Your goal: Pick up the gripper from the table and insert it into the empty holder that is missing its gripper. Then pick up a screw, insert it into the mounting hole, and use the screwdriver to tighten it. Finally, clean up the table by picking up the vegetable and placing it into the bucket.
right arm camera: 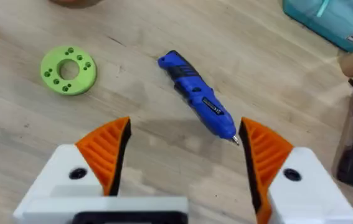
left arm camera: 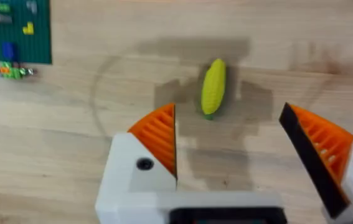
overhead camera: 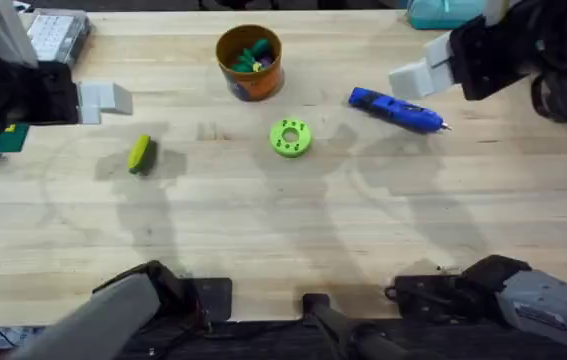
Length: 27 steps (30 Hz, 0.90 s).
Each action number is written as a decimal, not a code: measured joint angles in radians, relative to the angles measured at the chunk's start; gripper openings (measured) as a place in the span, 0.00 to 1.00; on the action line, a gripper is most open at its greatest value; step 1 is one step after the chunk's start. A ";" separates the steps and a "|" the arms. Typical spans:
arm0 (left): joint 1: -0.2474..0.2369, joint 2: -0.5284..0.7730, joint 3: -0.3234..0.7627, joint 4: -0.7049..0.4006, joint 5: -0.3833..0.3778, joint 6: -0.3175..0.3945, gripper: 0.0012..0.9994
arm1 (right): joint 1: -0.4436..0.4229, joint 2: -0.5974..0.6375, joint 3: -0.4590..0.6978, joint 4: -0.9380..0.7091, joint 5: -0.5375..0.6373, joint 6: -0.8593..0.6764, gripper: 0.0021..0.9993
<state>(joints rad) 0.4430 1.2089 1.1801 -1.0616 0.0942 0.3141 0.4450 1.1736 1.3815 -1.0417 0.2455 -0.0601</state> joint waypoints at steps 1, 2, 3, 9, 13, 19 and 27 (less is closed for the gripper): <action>0.005 0.040 0.001 0.000 -0.012 0.000 0.99 | 0.000 0.000 0.000 0.000 0.000 0.000 1.00; 0.008 0.081 0.001 0.001 -0.022 0.000 0.99 | 0.000 0.000 0.000 -0.001 0.000 0.000 1.00; 0.010 0.123 0.001 0.006 -0.030 0.001 0.99 | 0.000 0.000 0.000 -0.003 0.000 0.000 1.00; -0.002 0.341 0.001 0.045 -0.064 0.047 0.99 | 0.000 0.000 0.000 -0.007 0.000 0.000 1.00; -0.027 0.425 0.001 0.068 -0.086 0.063 0.99 | 0.000 0.000 0.000 -0.007 0.000 0.000 1.00; -0.039 0.536 0.001 0.085 -0.092 0.076 0.99 | 0.000 0.000 0.000 -0.007 0.000 0.000 1.00; -0.059 0.579 0.001 0.099 -0.092 0.083 0.99 | 0.000 0.000 0.000 -0.007 0.000 0.000 1.00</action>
<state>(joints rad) 0.3843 1.7876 1.1812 -0.9630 0.0021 0.3975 0.4450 1.1736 1.3815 -1.0483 0.2459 -0.0601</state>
